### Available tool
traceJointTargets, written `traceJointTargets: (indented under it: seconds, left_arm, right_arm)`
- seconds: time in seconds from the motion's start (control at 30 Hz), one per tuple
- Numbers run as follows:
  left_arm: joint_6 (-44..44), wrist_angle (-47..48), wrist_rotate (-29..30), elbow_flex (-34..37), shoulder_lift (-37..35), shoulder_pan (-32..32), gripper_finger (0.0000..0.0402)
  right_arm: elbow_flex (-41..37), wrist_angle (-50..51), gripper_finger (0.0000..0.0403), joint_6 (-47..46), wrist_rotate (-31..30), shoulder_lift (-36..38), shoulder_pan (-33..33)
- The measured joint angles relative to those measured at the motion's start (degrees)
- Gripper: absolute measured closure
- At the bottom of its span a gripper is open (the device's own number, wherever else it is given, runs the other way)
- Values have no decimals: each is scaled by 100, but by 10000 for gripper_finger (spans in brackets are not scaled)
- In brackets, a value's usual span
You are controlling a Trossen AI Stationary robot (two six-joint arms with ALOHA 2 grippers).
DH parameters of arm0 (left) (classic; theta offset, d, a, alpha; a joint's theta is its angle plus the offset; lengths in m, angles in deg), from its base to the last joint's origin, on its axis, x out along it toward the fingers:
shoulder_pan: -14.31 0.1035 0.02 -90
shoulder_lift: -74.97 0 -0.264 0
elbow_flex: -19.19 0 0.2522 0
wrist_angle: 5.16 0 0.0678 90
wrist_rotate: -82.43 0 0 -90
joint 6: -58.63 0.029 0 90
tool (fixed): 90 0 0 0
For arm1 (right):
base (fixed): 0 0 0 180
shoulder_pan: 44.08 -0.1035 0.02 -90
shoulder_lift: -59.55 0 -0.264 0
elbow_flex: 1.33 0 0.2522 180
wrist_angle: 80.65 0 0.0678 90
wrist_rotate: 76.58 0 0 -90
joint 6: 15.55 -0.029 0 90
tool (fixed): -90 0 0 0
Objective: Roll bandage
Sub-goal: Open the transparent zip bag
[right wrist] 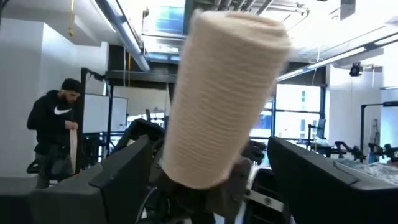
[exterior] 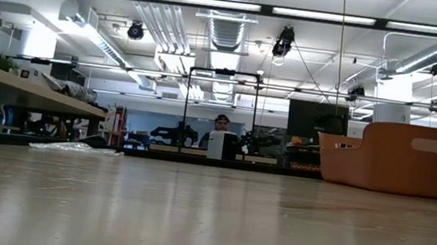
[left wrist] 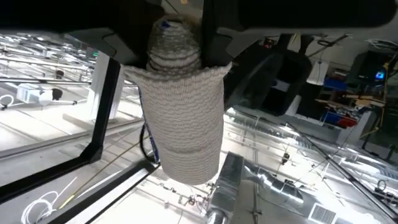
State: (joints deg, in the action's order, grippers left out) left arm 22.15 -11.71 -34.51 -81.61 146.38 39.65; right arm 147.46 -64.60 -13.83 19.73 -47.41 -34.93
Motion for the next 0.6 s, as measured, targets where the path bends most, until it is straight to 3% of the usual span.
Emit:
traceJointTargets:
  seconds: [0.33, 0.6]
  left_arm:
    - [297, -208, -353, -2, 432, -26, 313]
    - [415, -313, -726, -2, 523, -39, 288]
  right_arm:
    - [0, 80, 104, -223, -43, -6, 28]
    - [-2, 187, 173, -478, -23, -3, 35]
